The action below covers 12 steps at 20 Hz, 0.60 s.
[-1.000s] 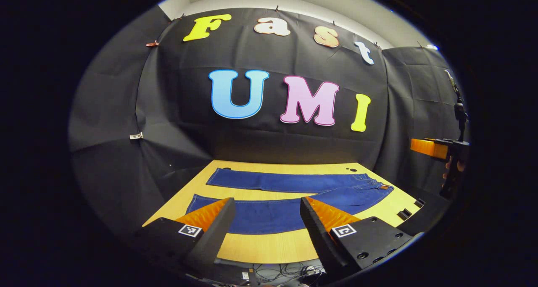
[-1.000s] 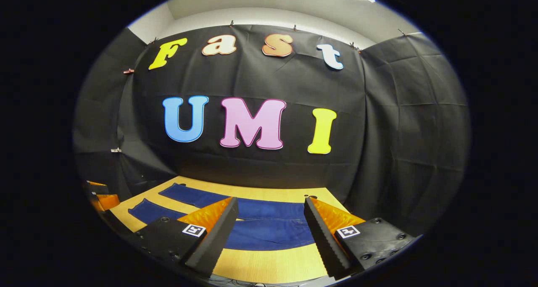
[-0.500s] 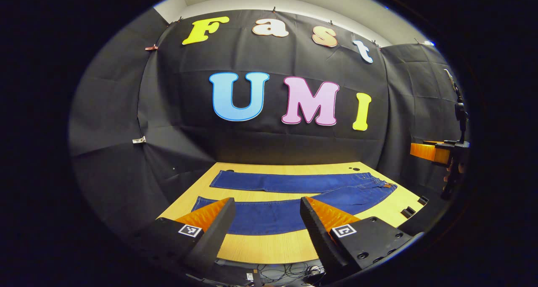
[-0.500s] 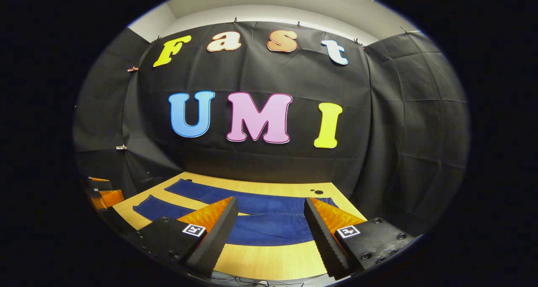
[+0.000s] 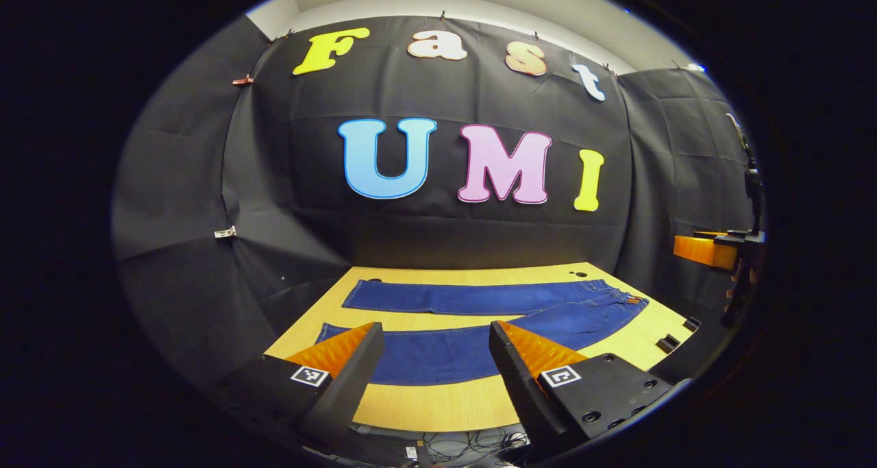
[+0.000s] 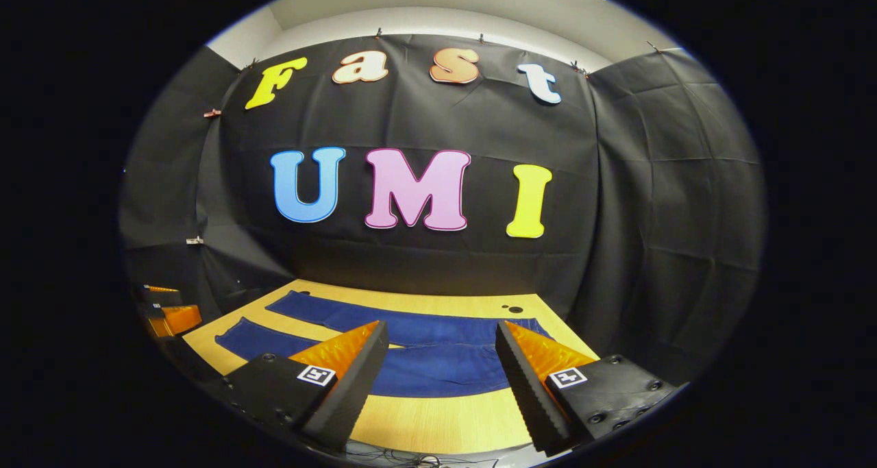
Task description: Grasp the waist and the cuffs of the jeans and fold them to make the two legs overlap; first hold the waist and fold one-third of the jeans toward the cuffs, then hold the cuffs and fold the remaining one-third in the same direction to finish folding.
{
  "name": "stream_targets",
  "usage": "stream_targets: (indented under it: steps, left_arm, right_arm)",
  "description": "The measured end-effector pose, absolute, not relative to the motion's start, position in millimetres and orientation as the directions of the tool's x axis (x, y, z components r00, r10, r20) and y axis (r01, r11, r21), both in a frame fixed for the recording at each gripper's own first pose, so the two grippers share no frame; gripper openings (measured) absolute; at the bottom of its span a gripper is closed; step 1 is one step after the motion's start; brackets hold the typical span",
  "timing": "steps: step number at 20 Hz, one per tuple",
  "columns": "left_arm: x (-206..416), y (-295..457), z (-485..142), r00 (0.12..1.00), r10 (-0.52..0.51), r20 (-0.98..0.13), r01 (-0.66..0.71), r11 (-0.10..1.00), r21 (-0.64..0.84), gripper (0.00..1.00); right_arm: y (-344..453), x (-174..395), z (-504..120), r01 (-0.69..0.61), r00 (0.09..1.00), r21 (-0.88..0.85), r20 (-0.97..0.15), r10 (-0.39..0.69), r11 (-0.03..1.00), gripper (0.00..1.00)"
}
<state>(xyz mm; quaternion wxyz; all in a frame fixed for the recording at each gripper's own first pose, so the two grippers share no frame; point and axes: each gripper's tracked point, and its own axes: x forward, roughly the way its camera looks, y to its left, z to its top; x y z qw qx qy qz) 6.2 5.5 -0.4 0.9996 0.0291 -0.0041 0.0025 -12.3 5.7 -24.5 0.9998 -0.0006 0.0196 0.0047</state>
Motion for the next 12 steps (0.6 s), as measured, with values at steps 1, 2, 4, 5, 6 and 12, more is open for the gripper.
stream_targets:
  steps: [1, 2, 4, 5, 6, 12]
  left_arm:
    - [9.9, 10.1, -4.1, 1.000, -0.001, -0.004, 0.001, 0.997, 0.074, 0.96]
    - [13.4, 19.4, -9.5, 1.000, 0.002, -0.021, 0.000, 0.995, 0.103, 0.96]
    - [23.9, 45.7, -21.5, 0.998, 0.016, -0.063, -0.004, 0.982, 0.187, 0.98]
    - [29.5, 61.0, -28.4, 0.996, 0.022, -0.090, 0.000, 0.973, 0.233, 0.98]
    - [35.3, 78.5, -38.6, 0.992, 0.030, -0.120, 0.003, 0.962, 0.271, 0.98]
    - [70.9, 195.0, -122.9, 0.906, 0.167, -0.390, 0.091, 0.821, 0.564, 0.98]
  right_arm:
    - [1.0, -9.7, -24.9, -0.008, 0.999, -0.023, -0.036, 0.007, 1.000, 0.93]
    - [-5.6, -6.9, -25.8, -0.003, 0.999, -0.056, -0.032, 0.002, 0.998, 0.96]
    - [-23.9, 0.8, -26.1, 0.009, 0.999, -0.121, -0.030, -0.013, 0.993, 0.96]
    - [-34.6, 5.0, -23.4, 0.021, 0.999, -0.140, -0.026, -0.025, 0.990, 0.96]
    - [-45.1, 9.5, -21.5, 0.036, 0.999, -0.150, -0.023, -0.040, 0.988, 0.96]
    - [-98.2, 42.6, -17.2, 0.174, 0.984, -0.082, -0.020, -0.176, 0.981, 0.96]
